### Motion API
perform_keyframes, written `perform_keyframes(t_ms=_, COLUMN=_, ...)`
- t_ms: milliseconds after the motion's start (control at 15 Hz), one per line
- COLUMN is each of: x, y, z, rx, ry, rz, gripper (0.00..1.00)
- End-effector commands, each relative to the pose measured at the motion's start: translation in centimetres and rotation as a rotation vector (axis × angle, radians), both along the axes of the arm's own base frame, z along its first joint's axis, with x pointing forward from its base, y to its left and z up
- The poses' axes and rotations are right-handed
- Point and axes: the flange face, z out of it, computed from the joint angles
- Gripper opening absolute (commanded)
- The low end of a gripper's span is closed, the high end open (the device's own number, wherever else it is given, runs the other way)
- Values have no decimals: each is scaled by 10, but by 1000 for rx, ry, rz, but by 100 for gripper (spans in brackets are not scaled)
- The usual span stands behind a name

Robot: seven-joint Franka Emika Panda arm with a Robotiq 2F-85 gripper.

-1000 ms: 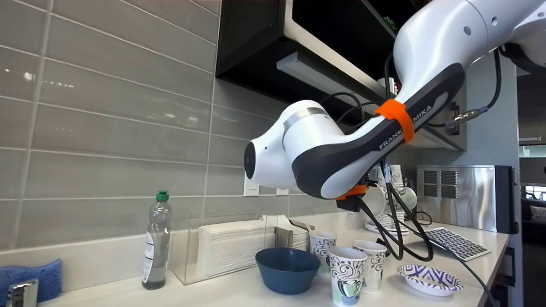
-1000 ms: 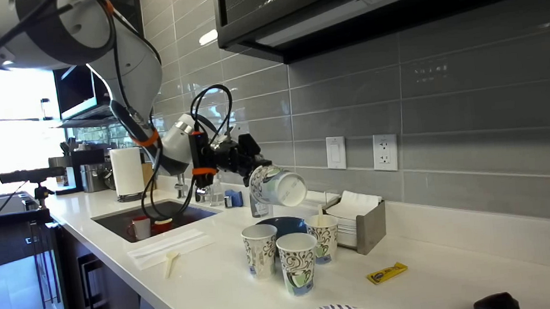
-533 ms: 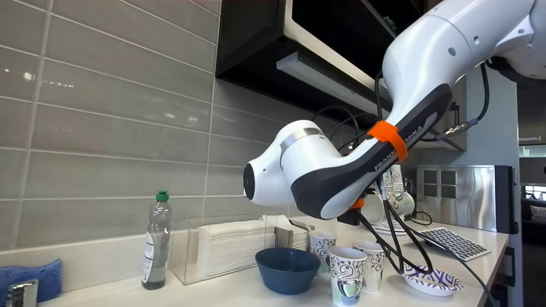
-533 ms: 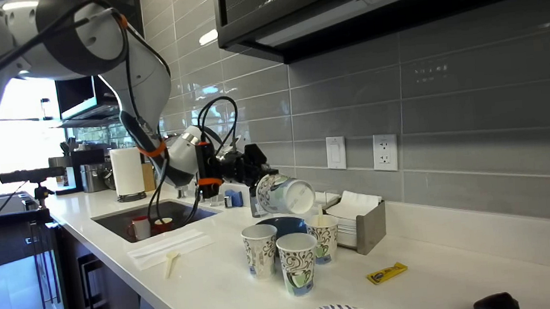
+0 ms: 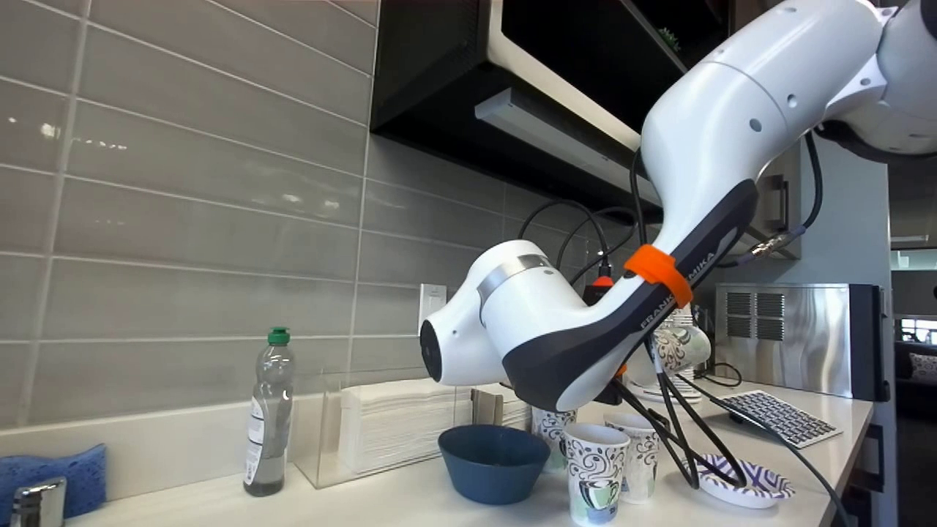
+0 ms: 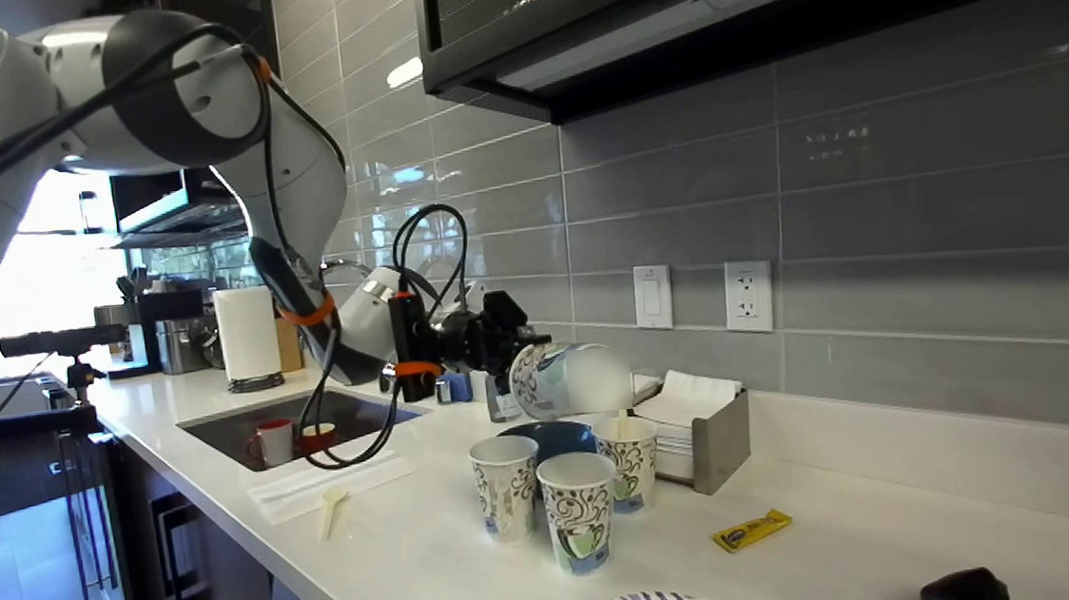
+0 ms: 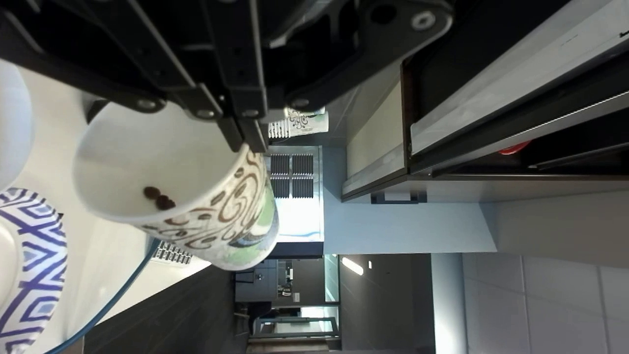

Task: Pick up the coffee up and pour the beans into the two coffee cups

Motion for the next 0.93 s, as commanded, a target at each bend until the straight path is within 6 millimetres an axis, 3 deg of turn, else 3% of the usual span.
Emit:
perform_keyframes(t_ms=0, x=1, y=-2, z=-3, rx=-66, ry=37, rz=1, gripper=1)
perform_keyframes(t_ms=867, x=16, y=3, z=-20, rx=-140, ry=91, rz=26, gripper=1)
